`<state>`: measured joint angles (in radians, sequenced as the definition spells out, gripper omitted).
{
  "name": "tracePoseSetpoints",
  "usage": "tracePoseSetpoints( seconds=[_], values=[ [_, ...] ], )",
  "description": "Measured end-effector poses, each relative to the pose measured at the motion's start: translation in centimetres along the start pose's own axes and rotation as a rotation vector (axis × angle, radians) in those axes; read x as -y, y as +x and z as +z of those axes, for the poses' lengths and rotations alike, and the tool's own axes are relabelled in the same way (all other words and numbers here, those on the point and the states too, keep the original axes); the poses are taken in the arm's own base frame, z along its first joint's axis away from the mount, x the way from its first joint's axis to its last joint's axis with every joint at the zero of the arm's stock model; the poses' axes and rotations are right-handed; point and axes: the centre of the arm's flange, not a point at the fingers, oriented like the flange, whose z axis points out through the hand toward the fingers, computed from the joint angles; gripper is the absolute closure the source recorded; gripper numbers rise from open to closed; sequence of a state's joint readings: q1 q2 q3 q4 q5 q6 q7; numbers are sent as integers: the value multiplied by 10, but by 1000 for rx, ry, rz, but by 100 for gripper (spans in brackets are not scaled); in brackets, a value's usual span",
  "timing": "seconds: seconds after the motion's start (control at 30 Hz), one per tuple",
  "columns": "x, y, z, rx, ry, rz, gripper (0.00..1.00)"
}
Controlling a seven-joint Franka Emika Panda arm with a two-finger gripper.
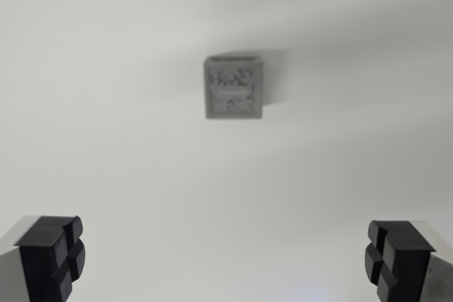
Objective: Destack cube
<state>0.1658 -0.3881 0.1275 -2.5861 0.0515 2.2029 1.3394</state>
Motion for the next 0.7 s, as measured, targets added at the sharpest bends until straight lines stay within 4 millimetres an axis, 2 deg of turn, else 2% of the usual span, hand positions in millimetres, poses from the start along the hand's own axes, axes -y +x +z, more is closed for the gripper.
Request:
tracePoseSetpoints(
  seconds=[0.37, 0.7],
  values=[
    [0, 0, -19, 0, 0, 0, 0],
    [0, 0, -23, 0, -1, 0, 0]
  ],
)
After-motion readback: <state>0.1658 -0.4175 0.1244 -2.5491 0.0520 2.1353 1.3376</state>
